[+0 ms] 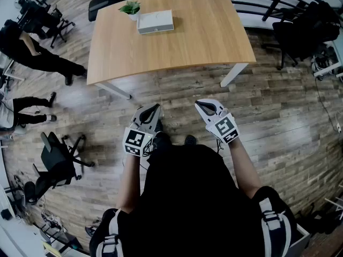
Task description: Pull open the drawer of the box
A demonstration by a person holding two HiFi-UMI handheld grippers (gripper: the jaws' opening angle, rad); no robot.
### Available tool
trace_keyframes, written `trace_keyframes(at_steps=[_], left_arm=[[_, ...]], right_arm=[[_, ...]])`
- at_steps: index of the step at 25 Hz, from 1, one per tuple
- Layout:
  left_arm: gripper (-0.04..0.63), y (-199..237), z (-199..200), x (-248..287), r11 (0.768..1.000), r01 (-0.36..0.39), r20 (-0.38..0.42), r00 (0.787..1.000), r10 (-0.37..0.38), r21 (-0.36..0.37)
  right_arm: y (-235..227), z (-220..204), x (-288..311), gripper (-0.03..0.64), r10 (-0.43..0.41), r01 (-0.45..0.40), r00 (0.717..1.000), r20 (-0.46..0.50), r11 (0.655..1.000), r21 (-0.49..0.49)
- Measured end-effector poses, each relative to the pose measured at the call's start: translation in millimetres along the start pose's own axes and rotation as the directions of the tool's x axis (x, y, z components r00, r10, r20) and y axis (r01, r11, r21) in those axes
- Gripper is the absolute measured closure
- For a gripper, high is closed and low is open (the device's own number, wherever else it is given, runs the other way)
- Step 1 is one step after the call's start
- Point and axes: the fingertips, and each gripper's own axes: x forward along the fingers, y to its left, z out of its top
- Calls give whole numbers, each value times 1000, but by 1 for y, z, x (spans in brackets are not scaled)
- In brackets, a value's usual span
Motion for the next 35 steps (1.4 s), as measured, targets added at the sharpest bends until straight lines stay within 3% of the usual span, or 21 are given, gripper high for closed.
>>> trace_keyframes(at_steps=[21, 35], left_arm=[[572, 83, -4, 8, 994, 105, 1, 994, -105, 1], [572, 147, -7, 12, 991, 130, 11, 992, -130, -14]], right_arm=[[-2, 16, 72, 592, -82, 83, 995, -62, 996, 22], [-9, 28, 129, 592, -122, 124, 986, -110, 992, 11]])
